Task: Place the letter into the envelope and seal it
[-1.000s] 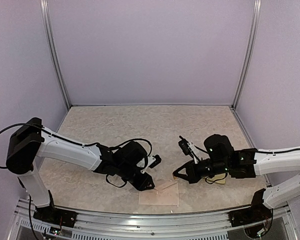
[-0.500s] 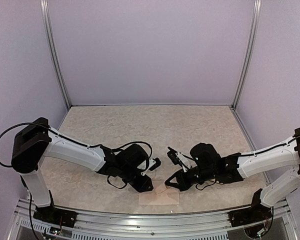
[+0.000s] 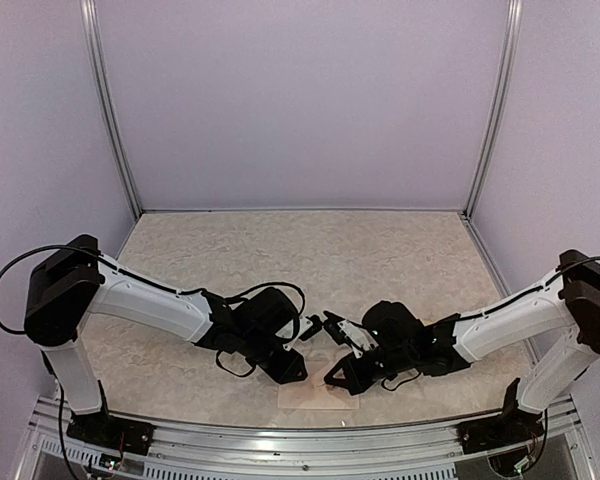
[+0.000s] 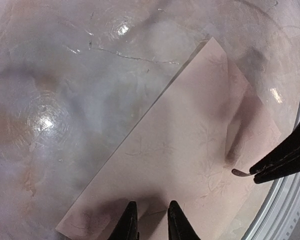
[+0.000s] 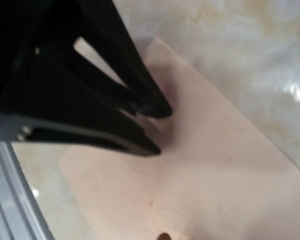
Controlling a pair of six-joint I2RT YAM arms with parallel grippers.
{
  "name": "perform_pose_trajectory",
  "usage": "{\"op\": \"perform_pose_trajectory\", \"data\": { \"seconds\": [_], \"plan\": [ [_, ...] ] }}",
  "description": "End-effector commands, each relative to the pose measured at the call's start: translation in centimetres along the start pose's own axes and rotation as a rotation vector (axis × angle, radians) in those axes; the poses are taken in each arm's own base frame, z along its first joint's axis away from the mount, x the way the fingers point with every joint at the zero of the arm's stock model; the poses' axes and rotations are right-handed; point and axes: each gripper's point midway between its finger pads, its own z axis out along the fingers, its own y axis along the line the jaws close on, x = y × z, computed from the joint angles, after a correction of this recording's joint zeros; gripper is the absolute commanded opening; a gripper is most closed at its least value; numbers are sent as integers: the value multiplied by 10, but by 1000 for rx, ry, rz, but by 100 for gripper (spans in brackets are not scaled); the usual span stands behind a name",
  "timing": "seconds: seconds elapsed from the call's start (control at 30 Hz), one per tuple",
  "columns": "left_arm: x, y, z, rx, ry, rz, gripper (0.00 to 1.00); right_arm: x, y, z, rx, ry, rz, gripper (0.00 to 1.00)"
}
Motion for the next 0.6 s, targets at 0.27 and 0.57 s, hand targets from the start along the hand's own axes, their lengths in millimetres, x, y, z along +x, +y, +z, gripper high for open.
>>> {"op": "perform_pose_trajectory", "data": {
  "seconds": [0.27,0.57],
  "plan": [
    [9,13,5,-52,45,-13,19,-19,11,4,15,-46,-54,0],
    [9,13,4,-52,45,-10,19,-14,6,13,45,-23,-68,0]
  ]
}}
